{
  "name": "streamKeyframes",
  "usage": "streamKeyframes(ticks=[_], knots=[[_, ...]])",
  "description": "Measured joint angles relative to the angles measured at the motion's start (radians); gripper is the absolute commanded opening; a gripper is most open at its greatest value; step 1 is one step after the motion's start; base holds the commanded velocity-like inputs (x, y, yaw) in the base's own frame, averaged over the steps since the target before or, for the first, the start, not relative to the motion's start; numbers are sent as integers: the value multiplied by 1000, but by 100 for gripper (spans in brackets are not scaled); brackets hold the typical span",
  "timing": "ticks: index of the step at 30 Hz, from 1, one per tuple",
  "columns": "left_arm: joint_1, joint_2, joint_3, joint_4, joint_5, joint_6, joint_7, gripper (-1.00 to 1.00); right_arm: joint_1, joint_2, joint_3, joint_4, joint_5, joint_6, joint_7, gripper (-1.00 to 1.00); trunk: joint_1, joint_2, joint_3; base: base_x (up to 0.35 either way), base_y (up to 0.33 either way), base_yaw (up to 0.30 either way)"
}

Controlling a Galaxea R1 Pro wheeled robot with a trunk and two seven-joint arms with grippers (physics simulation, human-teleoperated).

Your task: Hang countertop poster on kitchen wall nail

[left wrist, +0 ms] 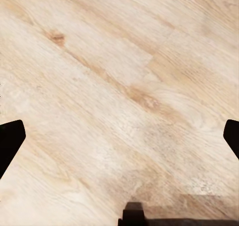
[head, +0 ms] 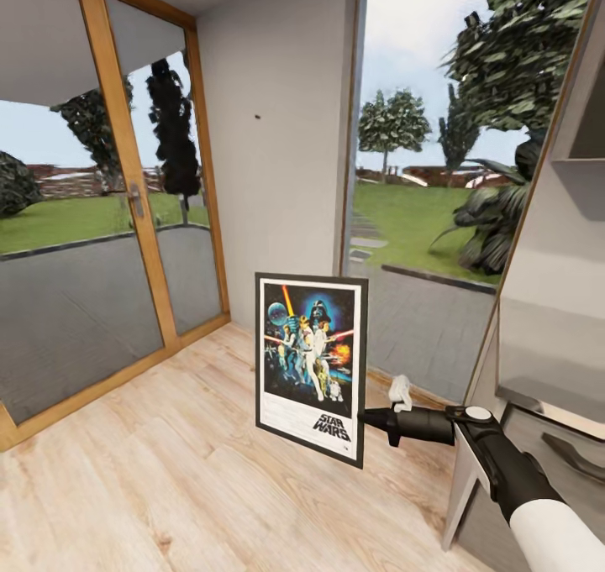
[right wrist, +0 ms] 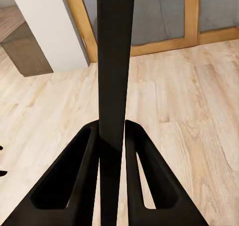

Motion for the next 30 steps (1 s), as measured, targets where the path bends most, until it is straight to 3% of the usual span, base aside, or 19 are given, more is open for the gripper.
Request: streamKeyframes(ticks=[30], knots=[[0,-2,-3,3,0,0,1,100,0,2,1,24,-1,-3,-2,-100,-115,210,94,0,0,0]])
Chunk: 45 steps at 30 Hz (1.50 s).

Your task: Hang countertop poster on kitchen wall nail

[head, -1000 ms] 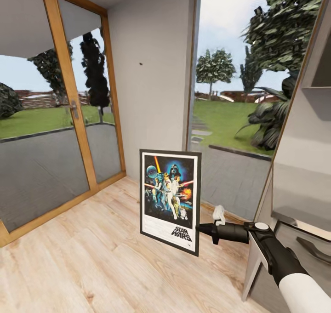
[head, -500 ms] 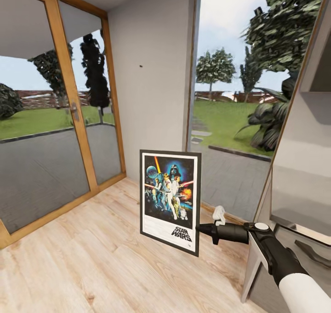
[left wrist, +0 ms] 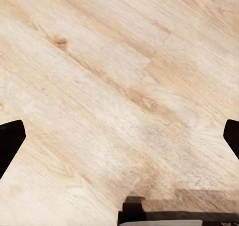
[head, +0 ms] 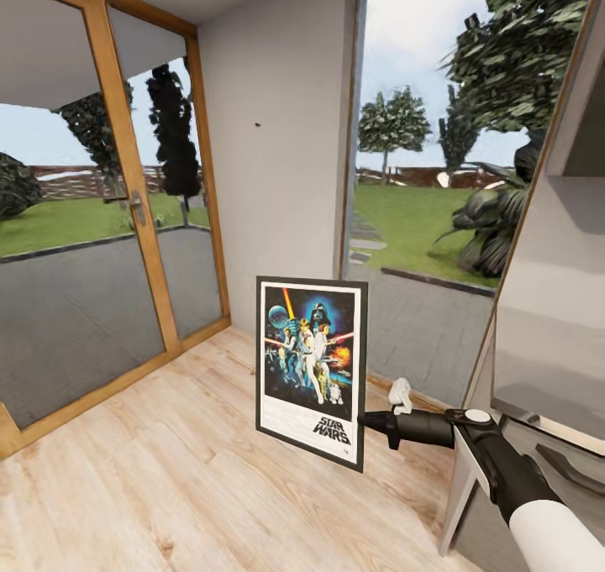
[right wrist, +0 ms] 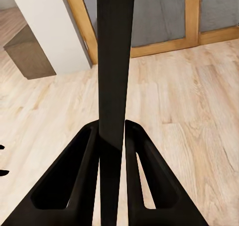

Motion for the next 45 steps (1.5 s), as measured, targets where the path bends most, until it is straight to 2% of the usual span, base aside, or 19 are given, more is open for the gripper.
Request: streamKeyframes(ticks=[17,45], knots=[[0,0,-1,0,0,0,-1,100,0,19,0,3,1,0,0,-100,-65,119,53,0,0,0],[0,1,-1,0,-1,0,-1,100,0,21,0,25,3,0,0,-100,-173,315,141,0,0,0]])
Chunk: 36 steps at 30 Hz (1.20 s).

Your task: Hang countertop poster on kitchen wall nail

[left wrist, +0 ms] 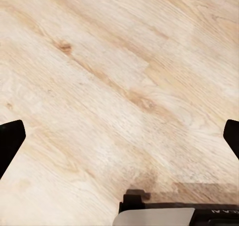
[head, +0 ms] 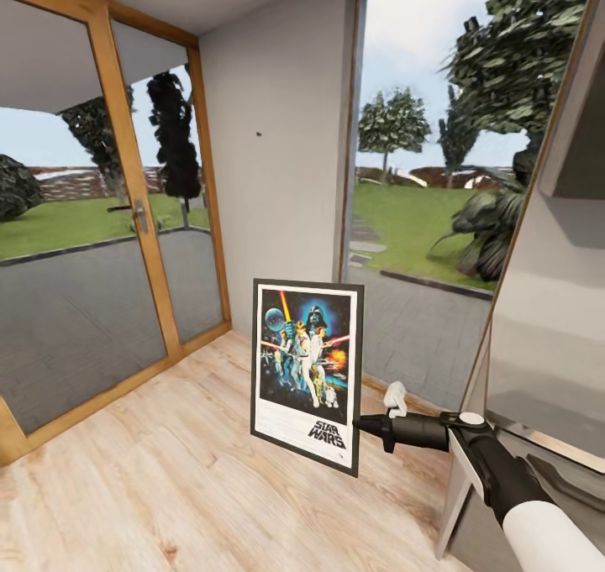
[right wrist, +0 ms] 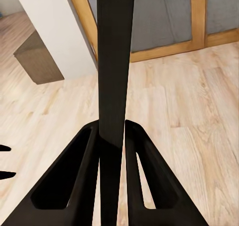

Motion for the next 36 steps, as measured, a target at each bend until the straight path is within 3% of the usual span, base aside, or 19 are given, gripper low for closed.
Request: streamKeyframes(ticks=[36], knots=[[0,0,0,-2,0,-1,0,100,0,0,-1,-1,1,0,0,-100,-138,253,113,0,0,0]])
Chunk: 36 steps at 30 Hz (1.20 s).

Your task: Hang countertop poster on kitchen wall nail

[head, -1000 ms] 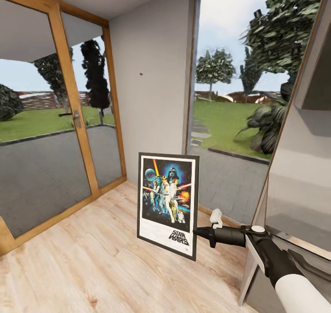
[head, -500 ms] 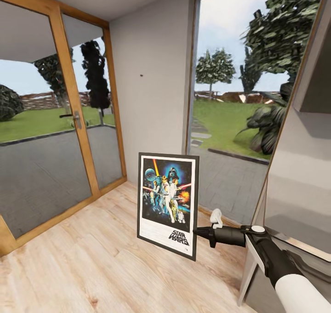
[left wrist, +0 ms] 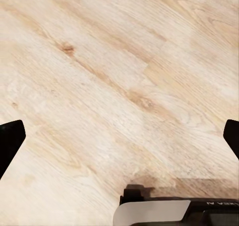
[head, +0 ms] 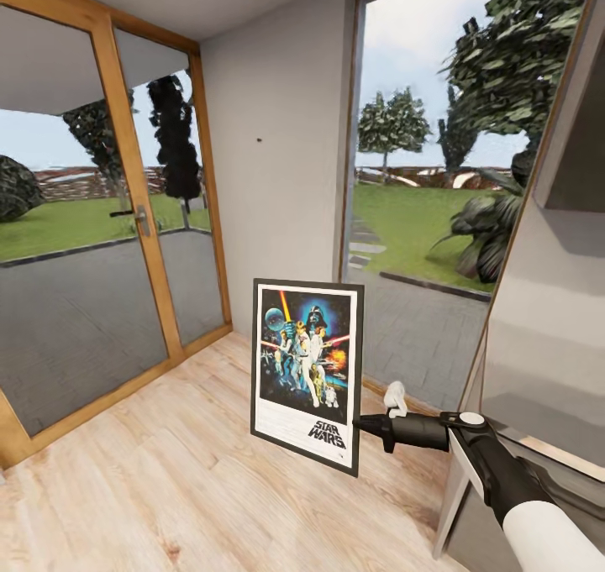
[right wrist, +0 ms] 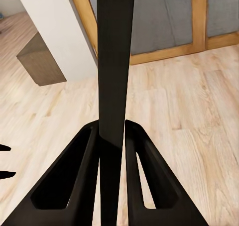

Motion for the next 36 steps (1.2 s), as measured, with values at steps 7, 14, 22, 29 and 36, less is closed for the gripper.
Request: streamKeyframes(ticks=[7,14,22,29,36], knots=[[0,-1,0,0,0,0,0,100,0,0,0,0,0,0,0,-100,-27,49,22,0,0,0],[0,0,0,0,0,0,0,100,0,0,0,0,0,0,0,-100,-54,98,43,0,0,0],[0,0,0,0,0,1,0,100,-1,0,0,0,1,0,0,-100,-84,153,67,0,0,0],[0,0,0,-1,0,0,0,100,-1,0,0,0,0,0,0,-100,-84,153,67,0,0,0],[0,0,0,-2,0,0,0,100,-1,0,0,0,0,0,0,-100,-84,153,67,0,0,0]])
